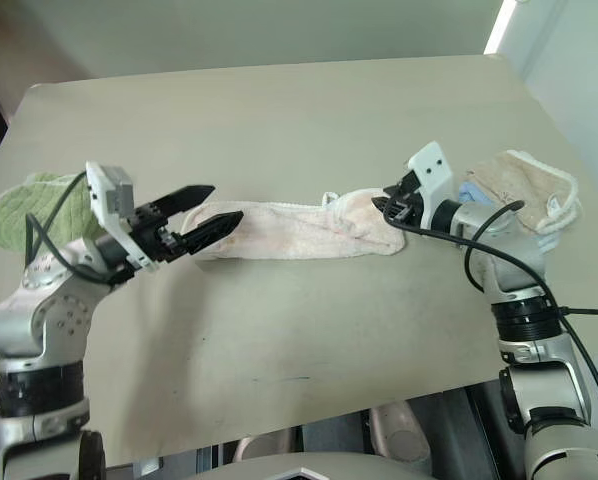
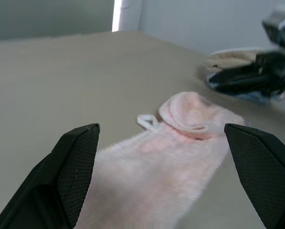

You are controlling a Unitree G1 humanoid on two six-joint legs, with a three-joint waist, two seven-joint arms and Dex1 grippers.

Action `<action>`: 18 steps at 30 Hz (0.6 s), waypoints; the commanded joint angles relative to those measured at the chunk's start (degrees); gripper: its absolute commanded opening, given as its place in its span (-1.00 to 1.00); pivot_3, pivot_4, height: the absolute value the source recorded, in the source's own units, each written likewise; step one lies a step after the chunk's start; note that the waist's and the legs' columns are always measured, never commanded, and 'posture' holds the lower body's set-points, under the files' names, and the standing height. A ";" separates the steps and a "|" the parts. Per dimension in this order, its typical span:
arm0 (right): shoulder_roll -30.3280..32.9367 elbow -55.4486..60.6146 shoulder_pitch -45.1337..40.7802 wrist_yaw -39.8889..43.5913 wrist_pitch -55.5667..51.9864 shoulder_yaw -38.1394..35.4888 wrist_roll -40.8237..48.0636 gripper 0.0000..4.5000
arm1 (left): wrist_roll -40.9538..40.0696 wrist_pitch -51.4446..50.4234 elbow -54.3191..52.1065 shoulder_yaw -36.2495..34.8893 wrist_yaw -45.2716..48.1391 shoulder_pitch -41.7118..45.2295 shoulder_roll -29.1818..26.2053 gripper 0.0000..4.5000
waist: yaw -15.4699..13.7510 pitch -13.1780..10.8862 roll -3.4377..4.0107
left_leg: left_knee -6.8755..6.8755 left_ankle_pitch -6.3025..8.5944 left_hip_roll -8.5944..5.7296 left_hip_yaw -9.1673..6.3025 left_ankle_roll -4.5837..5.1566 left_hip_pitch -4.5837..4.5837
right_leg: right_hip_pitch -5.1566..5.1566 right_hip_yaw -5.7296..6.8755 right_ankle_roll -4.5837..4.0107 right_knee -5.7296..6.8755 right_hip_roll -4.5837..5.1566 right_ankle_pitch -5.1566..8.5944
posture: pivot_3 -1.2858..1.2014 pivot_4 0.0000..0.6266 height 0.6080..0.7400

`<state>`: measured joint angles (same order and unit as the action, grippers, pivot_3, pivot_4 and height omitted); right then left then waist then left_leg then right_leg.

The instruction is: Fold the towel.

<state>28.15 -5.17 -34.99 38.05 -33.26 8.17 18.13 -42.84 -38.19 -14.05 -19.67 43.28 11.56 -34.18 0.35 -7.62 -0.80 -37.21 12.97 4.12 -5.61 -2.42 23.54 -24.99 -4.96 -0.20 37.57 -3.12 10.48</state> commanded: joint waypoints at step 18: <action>-5.18 -7.59 -3.50 6.86 17.77 -4.25 -3.05 -0.99 | -40.76 -3.63 -19.15 -9.56 -65.75 -18.48 22.88 1.00 | -0.51 -0.13 0.20 | 0.18 0.13 -0.36 0.26 -0.48 -1.60 | 1.57 -0.10 -0.60 -0.07 -0.04 0.69 | 0.03 -0.52 1.00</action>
<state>22.64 -16.78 -36.48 44.15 -16.88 7.06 12.85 -79.87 -45.31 -32.66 -28.52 -16.94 -7.75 -12.15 -0.16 -7.75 -0.60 -37.04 13.06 3.77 -5.31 -3.07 21.93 -23.40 -5.06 -0.82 37.50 -3.20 11.18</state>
